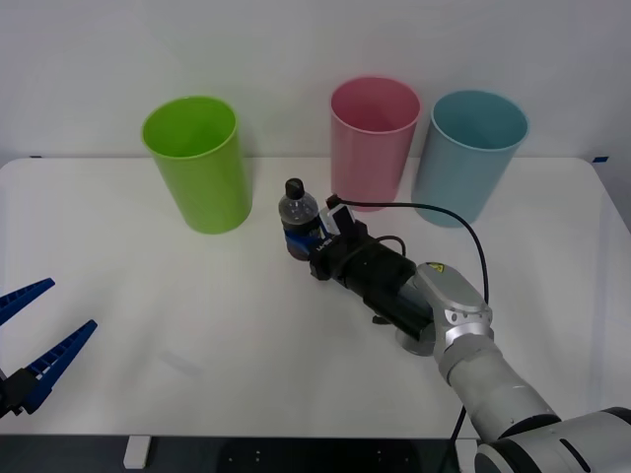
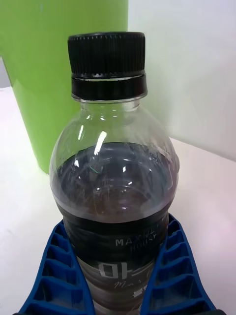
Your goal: Grasp the object on the table and drop it into the matching bin: aluminum can to the light blue bin, PET bottle to the pink bin.
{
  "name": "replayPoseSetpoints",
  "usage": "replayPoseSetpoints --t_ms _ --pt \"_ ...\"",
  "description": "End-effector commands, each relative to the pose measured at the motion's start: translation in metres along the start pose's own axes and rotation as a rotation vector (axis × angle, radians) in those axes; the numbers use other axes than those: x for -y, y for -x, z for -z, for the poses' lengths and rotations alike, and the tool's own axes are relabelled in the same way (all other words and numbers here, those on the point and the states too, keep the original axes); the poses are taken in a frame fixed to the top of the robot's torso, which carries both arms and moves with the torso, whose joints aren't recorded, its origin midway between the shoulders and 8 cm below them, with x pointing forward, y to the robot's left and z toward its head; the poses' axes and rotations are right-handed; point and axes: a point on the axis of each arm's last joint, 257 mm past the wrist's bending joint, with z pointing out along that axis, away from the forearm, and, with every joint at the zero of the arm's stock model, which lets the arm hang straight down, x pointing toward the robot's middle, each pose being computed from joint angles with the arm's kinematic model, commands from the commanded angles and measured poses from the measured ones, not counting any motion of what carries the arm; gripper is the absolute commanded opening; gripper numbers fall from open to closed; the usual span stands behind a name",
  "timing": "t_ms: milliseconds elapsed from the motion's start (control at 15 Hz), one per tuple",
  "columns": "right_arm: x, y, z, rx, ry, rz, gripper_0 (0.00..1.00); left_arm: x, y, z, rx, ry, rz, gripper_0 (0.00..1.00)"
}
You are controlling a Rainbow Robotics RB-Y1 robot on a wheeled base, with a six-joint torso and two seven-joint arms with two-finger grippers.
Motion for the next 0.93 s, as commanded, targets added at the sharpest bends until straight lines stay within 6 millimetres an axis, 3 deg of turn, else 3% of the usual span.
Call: replayPoseSetpoints --t_ms 67,267,467,933 --pt "-0.007 0.005 0.0 0.021 0.024 -0.019 0.0 0.0 0.0 0.0 0.0 0.0 0.0 1.0" --pt "-0.015 0.014 0.001 0.054 0.05 -0.047 0.0 0.0 0.0 0.0 0.0 0.0 0.0 1.0" --pt "-0.004 0.022 0.015 0.083 0.042 -0.029 0.0 0.0 0.0 0.0 0.0 0.0 0.0 1.0" --pt "0.006 0.056 0.077 0.169 0.056 -0.105 0.0 0.0 0.0 0.0 0.0 0.0 0.0 1.0"
